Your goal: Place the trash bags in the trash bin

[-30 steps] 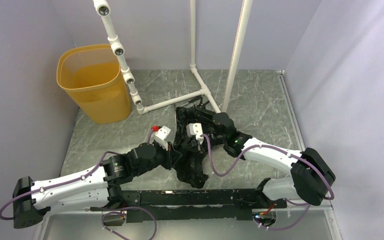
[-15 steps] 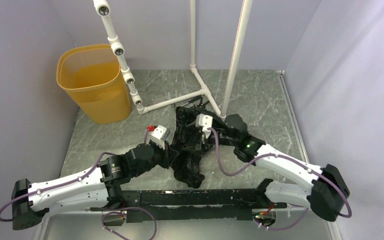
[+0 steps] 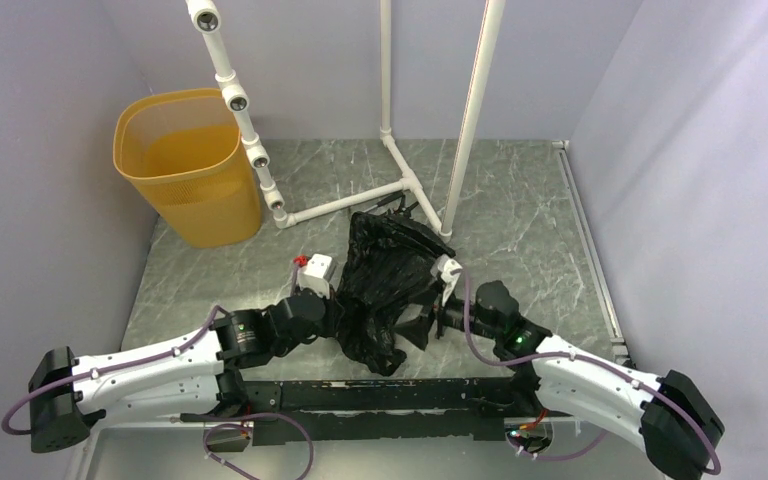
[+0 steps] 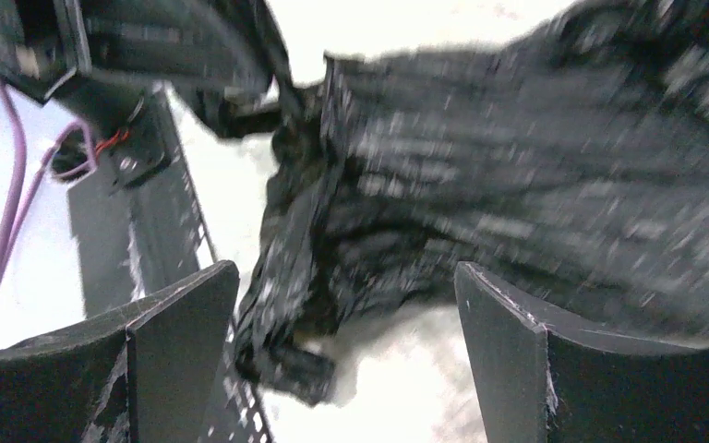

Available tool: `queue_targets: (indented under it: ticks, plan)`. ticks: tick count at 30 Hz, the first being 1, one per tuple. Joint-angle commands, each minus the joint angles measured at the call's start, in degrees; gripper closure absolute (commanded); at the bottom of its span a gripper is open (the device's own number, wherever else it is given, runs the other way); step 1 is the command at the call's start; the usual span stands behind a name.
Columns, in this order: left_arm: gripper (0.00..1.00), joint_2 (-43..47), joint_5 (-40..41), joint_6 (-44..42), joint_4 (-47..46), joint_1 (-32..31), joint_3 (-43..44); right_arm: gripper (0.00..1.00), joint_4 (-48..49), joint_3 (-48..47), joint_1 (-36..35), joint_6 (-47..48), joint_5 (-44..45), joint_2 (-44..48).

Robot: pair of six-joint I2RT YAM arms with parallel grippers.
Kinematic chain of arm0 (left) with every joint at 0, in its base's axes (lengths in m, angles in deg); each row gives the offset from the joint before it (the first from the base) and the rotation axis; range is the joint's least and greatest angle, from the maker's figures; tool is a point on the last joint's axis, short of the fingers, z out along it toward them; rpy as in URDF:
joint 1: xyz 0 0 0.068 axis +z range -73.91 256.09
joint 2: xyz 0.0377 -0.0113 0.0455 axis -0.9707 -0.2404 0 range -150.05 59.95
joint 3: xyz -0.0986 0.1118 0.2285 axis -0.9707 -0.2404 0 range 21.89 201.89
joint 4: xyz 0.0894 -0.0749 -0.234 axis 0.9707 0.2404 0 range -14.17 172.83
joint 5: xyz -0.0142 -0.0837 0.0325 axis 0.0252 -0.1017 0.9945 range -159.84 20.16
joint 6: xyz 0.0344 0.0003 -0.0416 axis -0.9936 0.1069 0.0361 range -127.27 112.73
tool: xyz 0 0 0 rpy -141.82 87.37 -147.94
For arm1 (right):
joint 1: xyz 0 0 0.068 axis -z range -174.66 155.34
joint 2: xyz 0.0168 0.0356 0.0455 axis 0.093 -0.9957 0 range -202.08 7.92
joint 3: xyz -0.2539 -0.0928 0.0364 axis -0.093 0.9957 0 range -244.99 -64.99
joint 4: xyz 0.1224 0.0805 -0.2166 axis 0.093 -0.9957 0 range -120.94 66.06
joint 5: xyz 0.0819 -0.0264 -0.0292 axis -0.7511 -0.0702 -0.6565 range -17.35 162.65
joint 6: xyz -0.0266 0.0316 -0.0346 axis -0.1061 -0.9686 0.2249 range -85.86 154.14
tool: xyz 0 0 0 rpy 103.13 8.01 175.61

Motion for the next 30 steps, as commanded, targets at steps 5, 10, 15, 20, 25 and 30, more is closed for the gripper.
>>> queue_targets:
  ticks: [5, 10, 15, 20, 25, 30]
  plan:
    - [0.98, -0.35, 4.95, 5.7, 0.68, 0.15, -2.25, 0.09, 10.34, 10.67, -0.41, -10.0, -6.04, 4.14]
    - [0.97, -0.36, 4.65, 5.44, 0.66, 0.2, -1.82, 0.1, 13.59, 13.44, -0.54, -12.52, -6.16, 1.55]
    - [0.97, -0.24, 4.7, 5.91, 1.01, 0.15, -1.92, 0.1, 20.95, 17.68, -0.95, -15.03, -6.74, -3.15]
    - [0.97, 0.51, 4.64, 5.98, -0.17, 0.12, -2.86, 0.08, 25.79, 17.83, -2.45, -13.1, -8.46, -10.35]
    - [0.97, 0.93, 4.81, 6.05, 1.43, 0.15, -2.27, 0.08, 28.93, 15.69, -5.22, -13.14, -8.77, -19.22]
    - [0.98, 2.88, 5.89, 6.6, 2.32, 0.16, -2.76, 0.07, 30.36, 13.41, -6.86, -11.94, -8.39, -24.67]
